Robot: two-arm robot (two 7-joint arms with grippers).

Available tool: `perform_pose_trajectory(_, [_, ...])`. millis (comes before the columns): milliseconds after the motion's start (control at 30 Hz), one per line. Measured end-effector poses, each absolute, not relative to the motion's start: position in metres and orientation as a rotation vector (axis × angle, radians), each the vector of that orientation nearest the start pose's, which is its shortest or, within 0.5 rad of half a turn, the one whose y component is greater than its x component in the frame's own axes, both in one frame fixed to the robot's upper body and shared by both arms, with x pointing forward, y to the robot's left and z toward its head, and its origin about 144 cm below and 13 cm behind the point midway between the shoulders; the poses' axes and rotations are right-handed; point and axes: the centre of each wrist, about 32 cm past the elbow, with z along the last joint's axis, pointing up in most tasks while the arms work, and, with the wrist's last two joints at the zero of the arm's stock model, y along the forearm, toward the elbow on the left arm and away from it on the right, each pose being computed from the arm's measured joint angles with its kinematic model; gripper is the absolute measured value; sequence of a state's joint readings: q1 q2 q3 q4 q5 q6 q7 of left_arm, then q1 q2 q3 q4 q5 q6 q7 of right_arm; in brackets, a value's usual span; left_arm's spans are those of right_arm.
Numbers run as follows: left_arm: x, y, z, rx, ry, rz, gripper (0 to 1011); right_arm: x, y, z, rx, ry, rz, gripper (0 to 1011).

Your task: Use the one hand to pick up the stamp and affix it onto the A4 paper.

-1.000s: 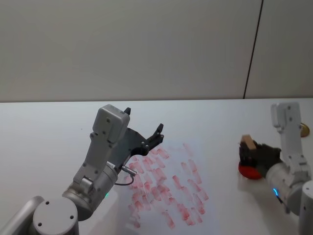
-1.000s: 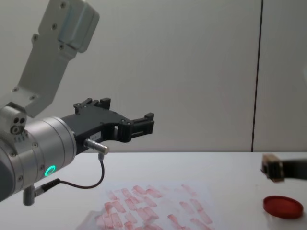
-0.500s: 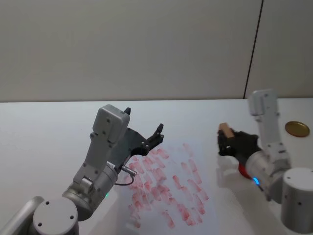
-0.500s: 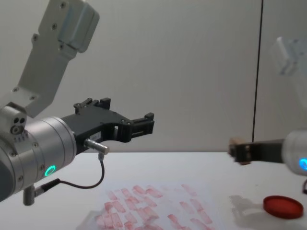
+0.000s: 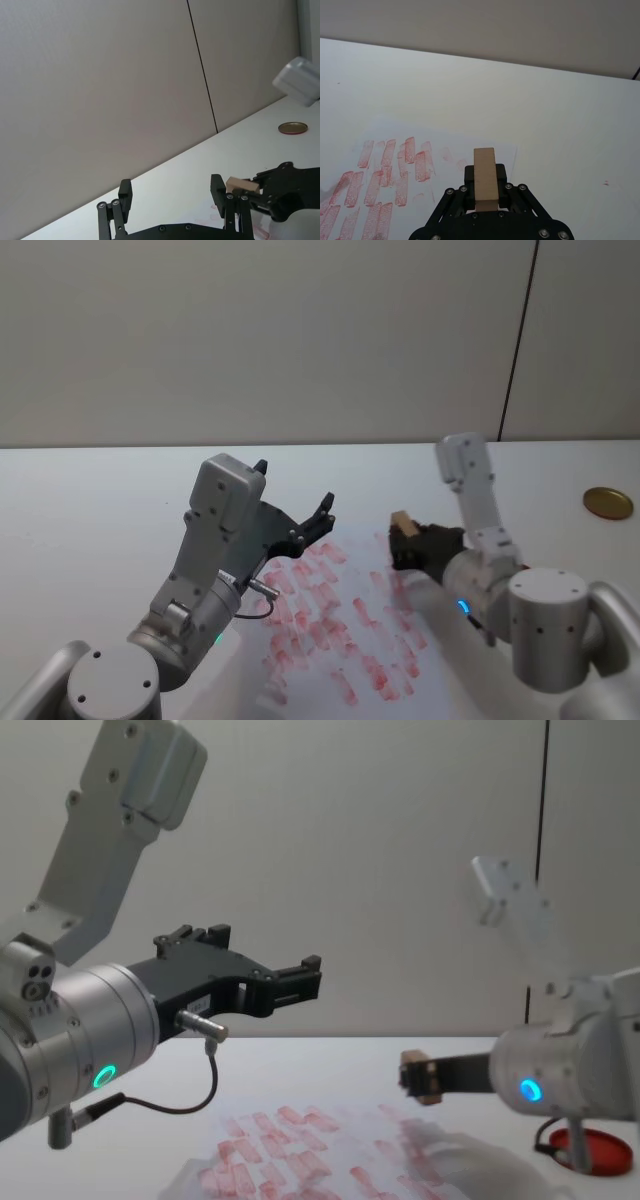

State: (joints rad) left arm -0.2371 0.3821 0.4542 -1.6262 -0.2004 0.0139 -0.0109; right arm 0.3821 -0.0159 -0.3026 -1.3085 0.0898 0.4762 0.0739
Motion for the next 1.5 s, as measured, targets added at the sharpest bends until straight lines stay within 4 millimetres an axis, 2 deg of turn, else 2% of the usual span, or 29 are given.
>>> perform_pose_trajectory(200, [0.492,0.198,1.204,0.061,-0.268,1.124,993,0.561,-0.116,1.189,-0.337,0.266,-1.158,220])
perform_pose_trajectory(533, [0.492,0.198,1.204,0.061,-0.268,1.124,993,0.570,-0.108,1.184,-0.361,0.293,-1.140,220])
perform_pose_trajectory(1500, [0.492,0.198,1.204,0.061,-0.268,1.124,993,0.581,-0.105,1.181,-0.418,0.336,-1.121,220])
